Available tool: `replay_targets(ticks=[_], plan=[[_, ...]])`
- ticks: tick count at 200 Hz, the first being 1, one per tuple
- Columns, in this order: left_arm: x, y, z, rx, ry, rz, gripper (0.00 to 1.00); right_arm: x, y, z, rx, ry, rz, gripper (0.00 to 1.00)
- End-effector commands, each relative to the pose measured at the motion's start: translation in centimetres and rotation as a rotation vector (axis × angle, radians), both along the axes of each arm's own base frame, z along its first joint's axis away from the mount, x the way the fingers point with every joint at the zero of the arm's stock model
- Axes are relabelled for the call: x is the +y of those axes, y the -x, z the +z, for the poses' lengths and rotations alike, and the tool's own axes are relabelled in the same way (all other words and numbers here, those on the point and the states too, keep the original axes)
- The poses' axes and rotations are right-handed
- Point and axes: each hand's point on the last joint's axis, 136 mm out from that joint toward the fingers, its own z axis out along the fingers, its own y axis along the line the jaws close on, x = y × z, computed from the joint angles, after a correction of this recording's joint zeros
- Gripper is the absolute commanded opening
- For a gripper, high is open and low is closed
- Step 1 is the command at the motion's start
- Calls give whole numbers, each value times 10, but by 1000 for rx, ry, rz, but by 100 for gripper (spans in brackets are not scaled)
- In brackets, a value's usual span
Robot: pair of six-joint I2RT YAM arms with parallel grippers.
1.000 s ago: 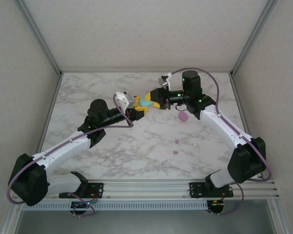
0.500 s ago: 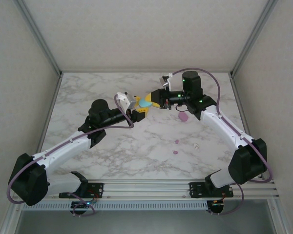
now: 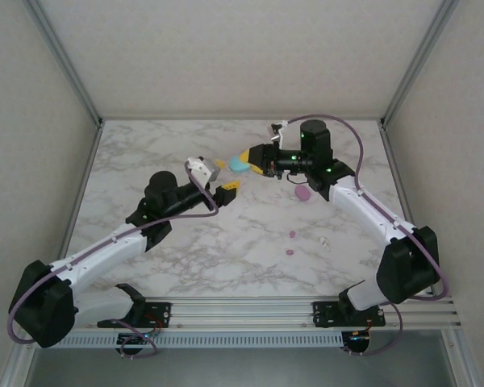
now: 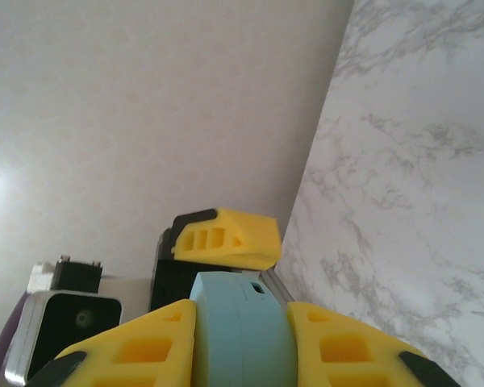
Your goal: Insert wireless bluetooth earbuds into charging case
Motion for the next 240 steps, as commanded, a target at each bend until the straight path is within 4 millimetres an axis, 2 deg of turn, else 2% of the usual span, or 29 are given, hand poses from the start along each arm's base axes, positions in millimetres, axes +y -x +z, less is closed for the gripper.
replay_targets(ticks=[1, 31, 51, 67, 88, 102, 127, 153, 167, 196, 240], plan=[[26, -8, 8, -18, 44, 150, 72, -6, -28, -32, 6, 86, -116, 17], [58, -10, 14, -17, 88, 309, 78, -8, -54, -84, 66, 183, -201, 18], [77, -7, 22, -20, 118, 384, 91, -4, -69, -124, 129, 231, -221, 18], [88, -2, 29, -32, 125, 416, 100, 6, -77, -150, 169, 250, -208, 18], [101, 1, 37, -45, 134, 462, 100, 22, -84, -179, 210, 269, -184, 18], [109, 2, 40, -50, 136, 491, 100, 36, -89, -192, 219, 271, -164, 19], [111, 4, 40, -49, 128, 492, 100, 55, -99, -218, 244, 305, -162, 19], [111, 4, 36, -27, 101, 493, 100, 66, -108, -246, 273, 356, -169, 19], [113, 2, 35, -17, 100, 509, 100, 72, -109, -255, 279, 362, -156, 19], [126, -6, 33, 24, 126, 589, 100, 72, -104, -269, 286, 420, -141, 21], [140, -15, 31, 92, 232, 665, 100, 53, -93, -283, 282, 530, -146, 30]])
